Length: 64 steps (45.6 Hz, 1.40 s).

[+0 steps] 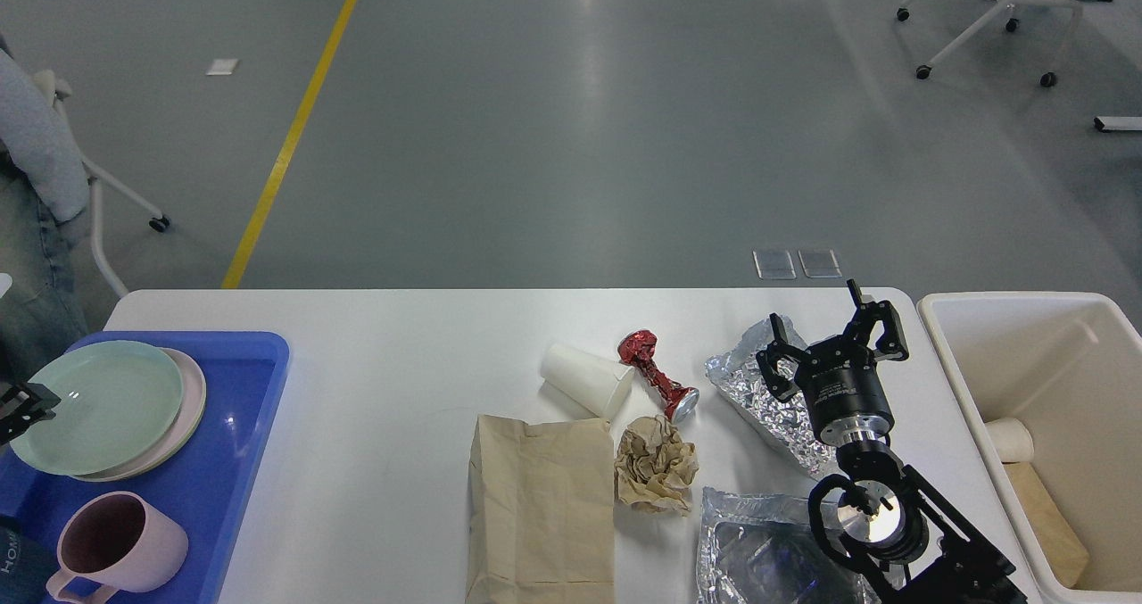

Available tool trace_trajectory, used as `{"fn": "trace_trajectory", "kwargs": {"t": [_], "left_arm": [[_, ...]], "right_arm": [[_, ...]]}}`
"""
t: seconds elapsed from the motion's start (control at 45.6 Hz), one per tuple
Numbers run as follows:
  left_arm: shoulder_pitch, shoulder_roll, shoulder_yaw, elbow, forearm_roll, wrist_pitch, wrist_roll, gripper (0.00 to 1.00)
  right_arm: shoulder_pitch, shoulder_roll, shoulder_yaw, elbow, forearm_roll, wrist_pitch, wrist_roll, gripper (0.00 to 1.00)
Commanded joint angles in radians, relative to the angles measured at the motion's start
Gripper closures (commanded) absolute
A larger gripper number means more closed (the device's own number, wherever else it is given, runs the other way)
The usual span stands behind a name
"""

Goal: Tidy desktop
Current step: 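Lower the pale green plate onto the pink plate and release, then raise the left gripper away from the tray and open it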

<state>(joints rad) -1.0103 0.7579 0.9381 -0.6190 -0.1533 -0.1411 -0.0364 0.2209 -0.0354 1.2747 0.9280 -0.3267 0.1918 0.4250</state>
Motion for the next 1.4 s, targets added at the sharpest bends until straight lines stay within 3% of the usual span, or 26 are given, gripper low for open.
{"fn": "trace_trajectory", "kwargs": {"t": [0.0,0.175,0.263,0.526,0.767,0.921,1.118,1.249,1.381], "left_arm": [[-0.04,0.003,-0.001,-0.01,-0.003,-0.026,0.0,0.05],[-0.151,0.035,0.018,-0.01,0.003,-0.224,0.006,0.05],[-0.203,0.047,0.039,-0.015,0.004,-0.278,0.006,0.05],[-0.433,0.023,0.154,-0.113,0.001,-0.293,0.007,0.04],[-0.636,-0.066,0.343,-0.306,0.006,-0.282,0.009,0.04],[-0.761,-0.074,0.357,-0.418,0.006,-0.284,0.009,0.04],[-0.723,0.087,0.072,-0.527,0.003,-0.302,-0.002,0.04],[-0.598,0.179,-0.224,-0.515,0.004,-0.304,-0.008,0.04],[-0.41,0.19,-0.496,-0.507,0.0,-0.305,-0.017,0.04]], "right_arm": [[0.0,0.0,0.0,0.0,0.0,0.0,0.0,0.0],[0.0,0.0,0.0,0.0,0.0,0.0,0.0,0.0],[0.0,0.0,0.0,0.0,0.0,0.0,0.0,0.0],[0.0,0.0,0.0,0.0,0.0,0.0,0.0,0.0],[0.0,0.0,0.0,0.0,0.0,0.0,0.0,0.0],[0.0,0.0,0.0,0.0,0.0,0.0,0.0,0.0],[0.0,0.0,0.0,0.0,0.0,0.0,0.0,0.0],[0.0,0.0,0.0,0.0,0.0,0.0,0.0,0.0],[0.0,-0.001,0.0,0.0,0.0,0.0,0.0,0.0]]}}
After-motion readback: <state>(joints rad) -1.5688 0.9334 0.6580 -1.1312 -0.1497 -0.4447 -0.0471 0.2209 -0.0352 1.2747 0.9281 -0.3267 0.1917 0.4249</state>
